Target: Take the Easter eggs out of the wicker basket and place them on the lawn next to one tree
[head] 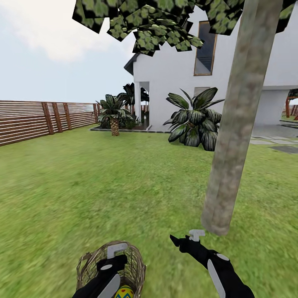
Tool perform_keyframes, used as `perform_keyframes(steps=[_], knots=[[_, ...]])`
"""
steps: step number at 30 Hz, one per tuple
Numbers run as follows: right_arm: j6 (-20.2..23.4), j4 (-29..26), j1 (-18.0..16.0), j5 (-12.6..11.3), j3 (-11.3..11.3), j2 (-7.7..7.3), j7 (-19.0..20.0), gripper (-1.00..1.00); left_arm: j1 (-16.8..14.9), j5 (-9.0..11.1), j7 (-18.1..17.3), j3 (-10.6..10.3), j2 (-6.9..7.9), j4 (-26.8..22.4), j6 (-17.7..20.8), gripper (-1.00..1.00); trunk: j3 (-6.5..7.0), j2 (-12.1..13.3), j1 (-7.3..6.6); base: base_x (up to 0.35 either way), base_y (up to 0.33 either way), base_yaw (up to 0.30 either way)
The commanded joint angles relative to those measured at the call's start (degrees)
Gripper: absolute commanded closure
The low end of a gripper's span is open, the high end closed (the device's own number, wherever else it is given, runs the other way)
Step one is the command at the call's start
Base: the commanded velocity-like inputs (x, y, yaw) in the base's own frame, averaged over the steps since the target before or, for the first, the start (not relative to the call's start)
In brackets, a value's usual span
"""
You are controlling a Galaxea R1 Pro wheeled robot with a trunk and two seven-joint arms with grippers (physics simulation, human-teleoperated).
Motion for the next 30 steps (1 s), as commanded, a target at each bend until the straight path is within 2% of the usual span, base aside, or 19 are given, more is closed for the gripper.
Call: perform_keyframes(steps=[1,9,18,23,30], knots=[[0.53,-0.05,-0.04,-0.5,-0.23,0.07,0.39,-1.0,-0.06,0.22,0.42,-0.23,0.04,-0.09,0.21,-1.0,-0.06,-0.03,0.0,0.0,0.0,0.0],[0.47,-0.05,-0.04,-0.65,-0.24,0.07,0.53,-1.0,-0.06,0.3,0.41,-0.23,0.04,-0.09,0.21,-1.0,0.09,-0.03,0.0,0.0,0.108,-0.113],[0.46,-0.05,-0.04,-0.68,-0.27,0.0,0.54,-1.0,-0.06,0.37,0.37,-0.23,0.08,-0.14,0.25,-1.0,0.45,-0.03,0.0,0.014,0.215,-0.257],[0.46,-0.05,-0.04,-0.68,-0.28,0.0,0.54,-1.0,-0.06,0.44,0.27,-0.23,0.11,-0.12,0.29,-1.0,0.68,-0.03,0.0,-0.146,0.2,-0.268],[0.46,-0.05,-0.04,-0.68,-0.28,0.0,0.54,-1.0,-0.06,0.36,0.32,-0.23,0.06,-0.1,0.29,-1.0,1.02,-0.03,0.0,-0.068,0.078,-0.264]])
